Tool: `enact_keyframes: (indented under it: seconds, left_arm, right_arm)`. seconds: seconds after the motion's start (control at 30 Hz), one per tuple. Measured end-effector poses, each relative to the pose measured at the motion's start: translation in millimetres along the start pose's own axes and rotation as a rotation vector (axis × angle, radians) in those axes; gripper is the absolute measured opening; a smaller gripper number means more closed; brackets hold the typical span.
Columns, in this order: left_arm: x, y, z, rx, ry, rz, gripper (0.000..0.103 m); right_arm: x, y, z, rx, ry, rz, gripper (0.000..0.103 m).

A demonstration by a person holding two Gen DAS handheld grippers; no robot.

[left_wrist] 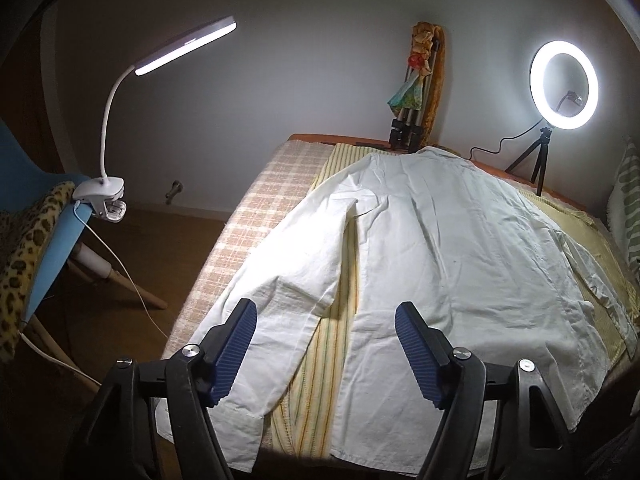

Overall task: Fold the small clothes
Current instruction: 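Move the left tool to the shirt's side edge and grasp it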

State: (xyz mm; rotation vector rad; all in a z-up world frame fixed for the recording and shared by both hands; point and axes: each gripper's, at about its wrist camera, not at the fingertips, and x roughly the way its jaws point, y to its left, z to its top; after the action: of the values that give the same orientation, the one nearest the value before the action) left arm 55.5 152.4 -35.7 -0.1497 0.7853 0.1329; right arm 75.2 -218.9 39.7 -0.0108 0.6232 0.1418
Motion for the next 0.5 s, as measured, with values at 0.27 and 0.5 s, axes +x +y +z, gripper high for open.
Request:
enact_keyframes:
  seconds: [0.27, 0.5]
  left_arm:
    - [35.3, 48.4, 3.7, -0.015, 0.055, 0.081, 0.072]
    - [83.4, 77.5, -1.0, -0.063, 0.173, 0.064, 0.072]
  right_arm:
    - [24.4, -0.7, 8.4, 0.014, 0.027, 0.055, 0.103]
    - [57.6, 10.1, 7.3, 0.023, 0.094, 0.159, 0.103]
